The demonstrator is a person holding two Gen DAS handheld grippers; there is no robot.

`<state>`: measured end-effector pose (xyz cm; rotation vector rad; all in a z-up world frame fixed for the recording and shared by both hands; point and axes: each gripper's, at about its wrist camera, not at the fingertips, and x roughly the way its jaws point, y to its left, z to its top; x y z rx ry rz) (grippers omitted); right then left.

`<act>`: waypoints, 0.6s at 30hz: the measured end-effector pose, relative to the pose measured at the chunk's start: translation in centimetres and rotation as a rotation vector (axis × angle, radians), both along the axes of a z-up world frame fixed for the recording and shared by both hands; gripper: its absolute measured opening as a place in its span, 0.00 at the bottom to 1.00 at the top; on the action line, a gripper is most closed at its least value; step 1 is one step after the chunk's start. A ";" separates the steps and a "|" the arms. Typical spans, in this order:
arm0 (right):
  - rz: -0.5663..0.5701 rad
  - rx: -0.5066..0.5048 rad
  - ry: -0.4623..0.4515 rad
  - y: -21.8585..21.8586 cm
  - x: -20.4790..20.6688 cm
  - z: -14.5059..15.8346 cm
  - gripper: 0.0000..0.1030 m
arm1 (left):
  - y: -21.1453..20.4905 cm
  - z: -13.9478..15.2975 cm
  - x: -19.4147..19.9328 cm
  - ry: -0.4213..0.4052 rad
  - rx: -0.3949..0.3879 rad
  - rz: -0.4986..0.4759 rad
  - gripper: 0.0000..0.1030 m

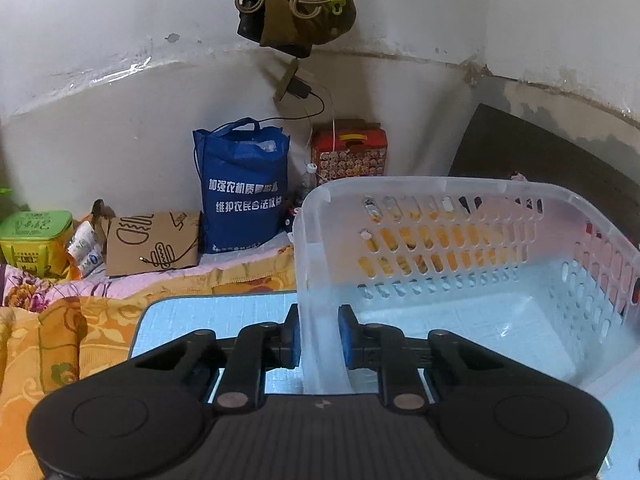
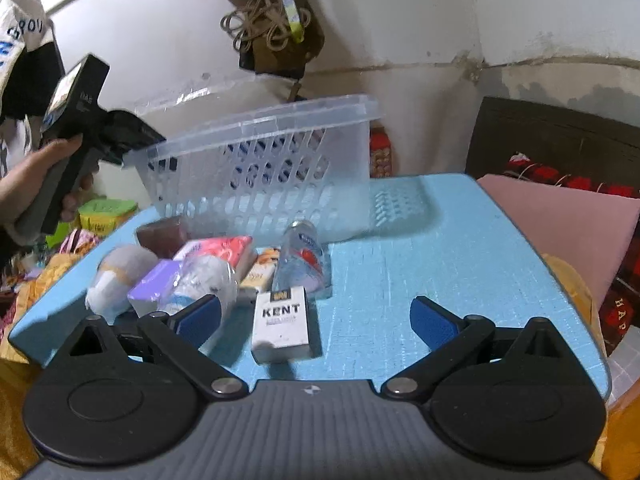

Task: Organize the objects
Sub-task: 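Grasp the white KENT box with the right tool while the left tool holds the basket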

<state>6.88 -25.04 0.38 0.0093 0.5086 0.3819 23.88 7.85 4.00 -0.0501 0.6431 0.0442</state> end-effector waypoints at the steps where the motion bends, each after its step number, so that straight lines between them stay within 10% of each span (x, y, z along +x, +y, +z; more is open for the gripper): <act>1: -0.009 -0.024 -0.001 0.0 -0.1 0.0 1.00 | -0.1 0.0 0.0 0.001 0.007 -0.002 0.22; 18: 0.014 -0.017 -0.021 -0.2 -1.3 -0.5 0.92 | 0.0 -0.6 0.8 0.051 -0.034 -0.017 0.22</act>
